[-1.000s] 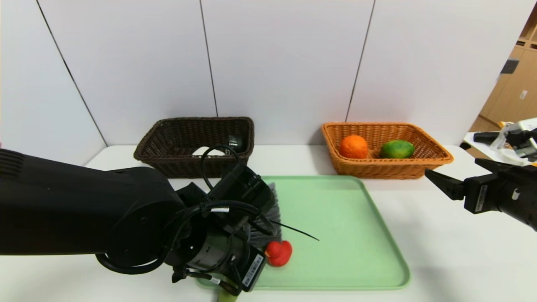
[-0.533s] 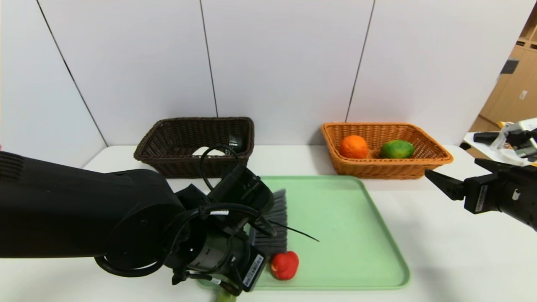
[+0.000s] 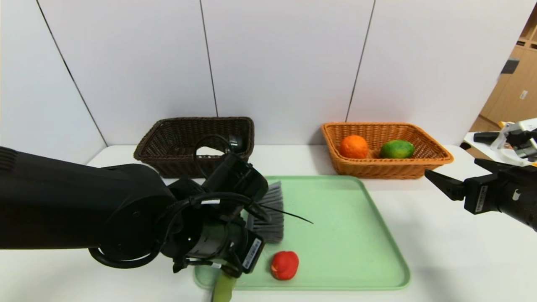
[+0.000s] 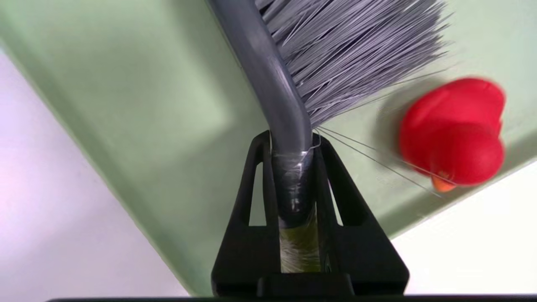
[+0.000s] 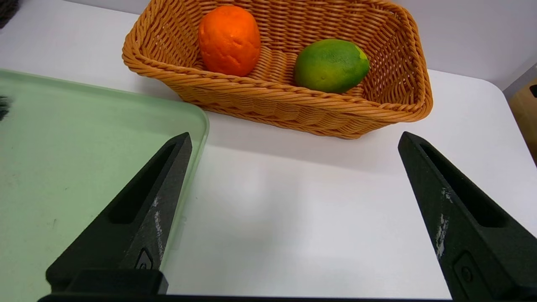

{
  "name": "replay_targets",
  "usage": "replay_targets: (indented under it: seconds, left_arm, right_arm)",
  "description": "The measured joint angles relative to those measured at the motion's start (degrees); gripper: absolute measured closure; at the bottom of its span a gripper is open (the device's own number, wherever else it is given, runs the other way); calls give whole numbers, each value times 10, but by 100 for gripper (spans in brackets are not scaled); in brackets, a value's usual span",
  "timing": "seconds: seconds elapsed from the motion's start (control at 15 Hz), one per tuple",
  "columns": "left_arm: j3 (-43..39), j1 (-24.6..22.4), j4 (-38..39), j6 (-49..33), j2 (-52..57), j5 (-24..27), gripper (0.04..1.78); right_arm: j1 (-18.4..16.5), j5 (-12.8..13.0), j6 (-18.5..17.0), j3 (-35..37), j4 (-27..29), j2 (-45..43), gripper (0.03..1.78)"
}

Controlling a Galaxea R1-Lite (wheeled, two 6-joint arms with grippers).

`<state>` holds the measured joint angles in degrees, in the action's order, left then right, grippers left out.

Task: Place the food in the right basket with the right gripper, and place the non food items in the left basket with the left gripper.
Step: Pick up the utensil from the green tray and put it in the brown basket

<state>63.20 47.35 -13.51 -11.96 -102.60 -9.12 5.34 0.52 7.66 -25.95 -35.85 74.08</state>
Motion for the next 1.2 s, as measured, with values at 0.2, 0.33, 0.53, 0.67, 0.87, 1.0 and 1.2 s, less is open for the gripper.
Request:
replay_targets:
  seconds: [0.2, 0.33, 0.53, 0.67, 0.87, 1.0, 1.2]
  left_arm:
    - [2, -8, 26, 34, 29, -3, 154]
    - [3, -9, 30, 69, 57, -2, 154]
    - [3, -10, 33, 118, 100, 1, 154]
    - [3, -10, 33, 155, 128, 13, 154]
    - [10, -54, 31, 266, 164, 72, 154]
    - [24, -127, 25, 373, 175, 131, 154]
    - [78, -250, -19, 548, 169, 226, 154]
  right_arm:
    - [-4, 0, 0, -1, 0, 0, 12]
    - [-5, 0, 0, -1, 0, 0, 12]
    - [-4, 0, 0, 0, 0, 0, 12]
    - [-4, 0, 0, 0, 0, 0, 12]
    - [-4, 0, 0, 0, 0, -1, 12]
    - [-4, 0, 0, 1, 0, -2, 12]
    - [-4, 0, 0, 7, 0, -3, 12]
